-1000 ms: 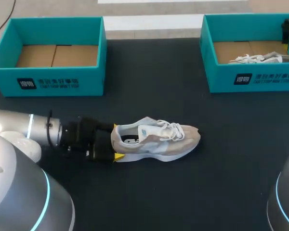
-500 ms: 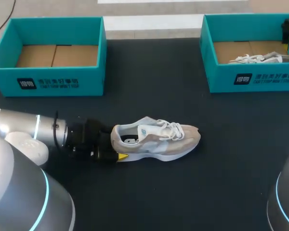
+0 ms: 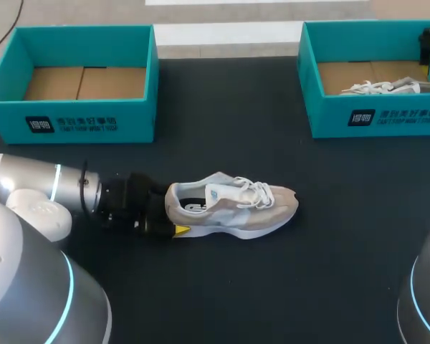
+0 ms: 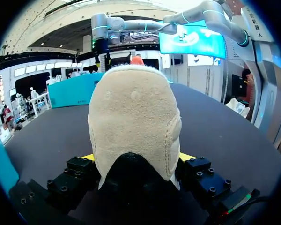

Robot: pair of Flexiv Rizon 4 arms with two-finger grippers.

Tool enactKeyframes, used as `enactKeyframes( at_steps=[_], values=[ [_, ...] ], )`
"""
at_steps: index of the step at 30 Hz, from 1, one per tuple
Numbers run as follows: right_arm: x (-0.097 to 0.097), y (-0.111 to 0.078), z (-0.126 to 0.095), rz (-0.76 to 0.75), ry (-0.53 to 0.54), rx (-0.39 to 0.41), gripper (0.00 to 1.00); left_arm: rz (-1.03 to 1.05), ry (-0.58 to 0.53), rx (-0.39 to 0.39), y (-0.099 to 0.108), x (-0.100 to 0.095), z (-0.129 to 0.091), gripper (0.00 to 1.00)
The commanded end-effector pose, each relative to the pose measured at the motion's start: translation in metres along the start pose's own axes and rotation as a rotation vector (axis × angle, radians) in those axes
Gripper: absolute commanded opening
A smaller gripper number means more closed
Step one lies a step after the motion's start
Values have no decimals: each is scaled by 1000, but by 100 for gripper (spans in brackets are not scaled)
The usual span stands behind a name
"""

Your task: Take the shoe out of the shoebox, open the shoe tongue, remove and reinsert the insole, then place the shoe into the shoebox

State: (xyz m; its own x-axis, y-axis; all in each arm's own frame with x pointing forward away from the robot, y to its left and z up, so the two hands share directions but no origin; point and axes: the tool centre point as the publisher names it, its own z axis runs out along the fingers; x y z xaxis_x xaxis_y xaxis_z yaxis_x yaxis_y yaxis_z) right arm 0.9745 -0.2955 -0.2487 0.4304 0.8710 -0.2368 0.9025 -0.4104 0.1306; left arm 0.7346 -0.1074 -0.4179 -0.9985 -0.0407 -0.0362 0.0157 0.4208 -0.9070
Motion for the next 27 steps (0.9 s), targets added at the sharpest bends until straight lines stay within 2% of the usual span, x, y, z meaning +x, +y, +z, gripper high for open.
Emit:
enactKeyframes(
  at_steps=[1,2,5,7,11,13,14,15,18,21,23,27],
  values=[
    [0,0,0,0,1,-1,100,0,2,-3,0,-1,0,0],
    [0,0,0,0,1,-1,100,0,2,-3,0,-1,0,0],
    [29,-10,-4,-57,9,3,100,0,2,-3,0,-1,0,0],
    [54,-21,-7,-135,-41,-9,100,0,2,-3,0,-1,0,0],
    [106,-53,-12,-223,-36,-45,100,0,2,-3,0,-1,0,0],
    [127,-74,-18,-230,-40,-64,100,0,2,-3,0,-1,0,0],
    [136,-86,-21,-222,-7,-93,100,0,2,-3,0,-1,0,0],
    [142,-96,-25,-199,45,-113,100,0,2,-3,0,-1,0,0],
    [154,-122,-40,-222,112,-139,100,0,2,-3,0,-1,0,0],
    [157,-142,-54,-287,132,-122,100,0,2,-3,0,-1,0,0],
    [159,-149,-58,-333,150,-74,100,0,2,-3,0,-1,0,0],
    [159,-149,-58,-333,150,-74,100,0,2,-3,0,-1,0,0]
  ],
)
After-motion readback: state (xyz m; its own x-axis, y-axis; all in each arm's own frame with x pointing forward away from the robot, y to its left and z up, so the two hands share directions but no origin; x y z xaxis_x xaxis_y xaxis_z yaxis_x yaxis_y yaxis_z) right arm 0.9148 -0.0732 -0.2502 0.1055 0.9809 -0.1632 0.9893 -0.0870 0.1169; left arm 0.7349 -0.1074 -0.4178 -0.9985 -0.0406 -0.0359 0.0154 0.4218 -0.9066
